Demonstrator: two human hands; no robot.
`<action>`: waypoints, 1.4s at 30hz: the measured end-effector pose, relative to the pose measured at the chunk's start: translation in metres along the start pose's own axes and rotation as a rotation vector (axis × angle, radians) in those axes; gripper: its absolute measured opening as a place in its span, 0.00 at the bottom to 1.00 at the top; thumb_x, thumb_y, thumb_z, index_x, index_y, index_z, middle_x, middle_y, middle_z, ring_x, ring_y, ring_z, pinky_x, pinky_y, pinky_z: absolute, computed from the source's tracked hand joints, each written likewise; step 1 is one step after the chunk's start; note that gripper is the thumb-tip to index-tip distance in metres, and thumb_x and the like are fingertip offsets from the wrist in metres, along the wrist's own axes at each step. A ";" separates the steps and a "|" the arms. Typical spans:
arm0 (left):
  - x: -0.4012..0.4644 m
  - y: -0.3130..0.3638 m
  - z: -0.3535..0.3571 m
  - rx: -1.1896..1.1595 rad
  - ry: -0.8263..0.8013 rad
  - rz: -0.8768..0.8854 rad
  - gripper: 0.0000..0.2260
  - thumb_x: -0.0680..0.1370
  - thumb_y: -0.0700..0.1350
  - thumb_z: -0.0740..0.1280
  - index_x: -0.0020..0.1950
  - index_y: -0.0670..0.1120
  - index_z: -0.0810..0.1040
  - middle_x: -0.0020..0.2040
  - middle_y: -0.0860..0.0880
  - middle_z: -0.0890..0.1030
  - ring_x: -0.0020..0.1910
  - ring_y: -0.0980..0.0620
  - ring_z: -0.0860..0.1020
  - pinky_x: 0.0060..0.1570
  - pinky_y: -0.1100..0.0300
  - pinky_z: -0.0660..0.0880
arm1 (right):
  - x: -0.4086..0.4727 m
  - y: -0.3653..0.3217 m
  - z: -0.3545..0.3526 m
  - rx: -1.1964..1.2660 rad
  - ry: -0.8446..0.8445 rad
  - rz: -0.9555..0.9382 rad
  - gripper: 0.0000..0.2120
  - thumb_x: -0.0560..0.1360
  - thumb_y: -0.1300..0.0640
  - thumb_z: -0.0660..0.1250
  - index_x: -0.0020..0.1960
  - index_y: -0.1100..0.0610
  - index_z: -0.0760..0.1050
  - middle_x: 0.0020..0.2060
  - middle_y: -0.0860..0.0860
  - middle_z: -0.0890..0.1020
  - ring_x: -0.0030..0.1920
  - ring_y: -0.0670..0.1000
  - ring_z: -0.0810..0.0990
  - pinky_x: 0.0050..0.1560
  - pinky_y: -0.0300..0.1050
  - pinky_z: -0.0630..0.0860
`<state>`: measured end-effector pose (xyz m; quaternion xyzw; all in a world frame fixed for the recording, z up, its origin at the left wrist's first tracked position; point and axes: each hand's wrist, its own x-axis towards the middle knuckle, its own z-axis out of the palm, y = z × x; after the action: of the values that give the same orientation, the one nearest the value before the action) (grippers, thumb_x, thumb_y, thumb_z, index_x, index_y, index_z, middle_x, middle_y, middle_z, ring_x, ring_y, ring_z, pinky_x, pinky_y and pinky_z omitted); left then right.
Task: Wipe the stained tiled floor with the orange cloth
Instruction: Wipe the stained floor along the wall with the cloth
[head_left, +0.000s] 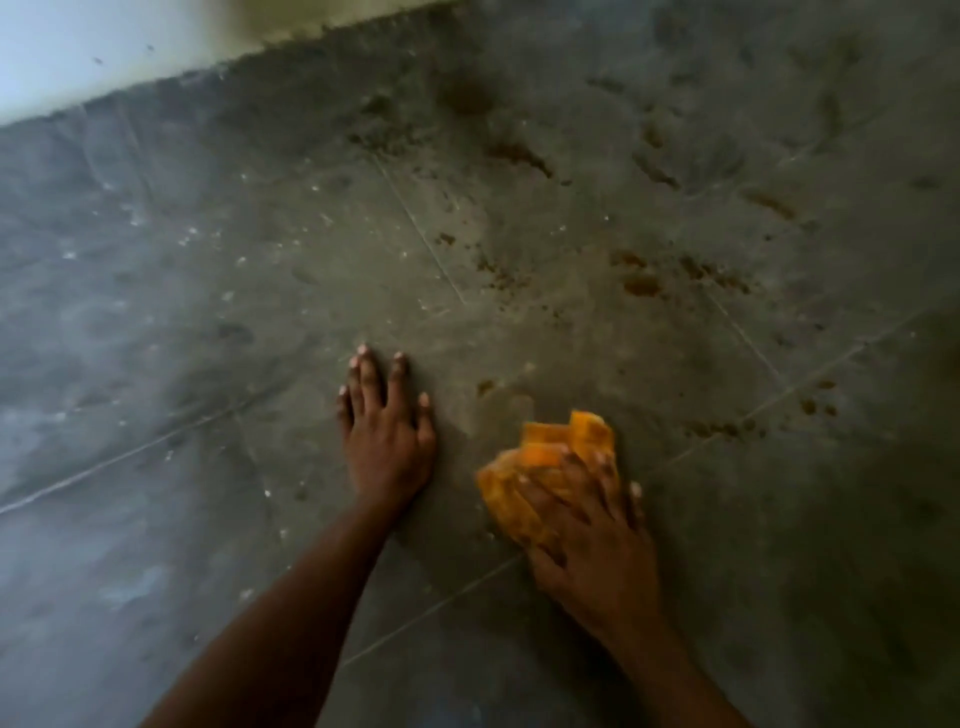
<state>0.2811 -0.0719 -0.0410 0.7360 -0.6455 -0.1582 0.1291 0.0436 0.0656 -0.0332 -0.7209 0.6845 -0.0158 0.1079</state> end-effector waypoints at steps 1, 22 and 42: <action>0.000 0.001 -0.003 -0.019 -0.012 0.008 0.30 0.84 0.60 0.52 0.86 0.53 0.55 0.87 0.43 0.48 0.86 0.45 0.46 0.83 0.44 0.46 | -0.001 0.018 -0.006 -0.028 0.006 0.076 0.36 0.72 0.33 0.59 0.79 0.28 0.54 0.83 0.47 0.59 0.83 0.61 0.54 0.78 0.71 0.56; 0.080 -0.080 -0.029 0.141 0.039 0.043 0.34 0.82 0.70 0.44 0.86 0.59 0.43 0.86 0.53 0.40 0.85 0.51 0.39 0.83 0.44 0.41 | 0.226 -0.099 0.003 0.117 0.210 0.181 0.34 0.74 0.28 0.57 0.78 0.33 0.63 0.83 0.52 0.60 0.83 0.64 0.51 0.80 0.68 0.44; 0.080 -0.080 -0.035 0.135 -0.035 0.060 0.34 0.82 0.68 0.43 0.85 0.58 0.38 0.86 0.53 0.38 0.85 0.52 0.37 0.83 0.42 0.42 | 0.306 -0.065 -0.025 0.151 0.120 0.337 0.33 0.77 0.27 0.54 0.80 0.32 0.56 0.84 0.50 0.52 0.83 0.62 0.44 0.80 0.69 0.45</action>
<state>0.3769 -0.1413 -0.0456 0.7204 -0.6787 -0.1234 0.0724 0.1219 -0.2379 -0.0356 -0.5837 0.7975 -0.0919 0.1216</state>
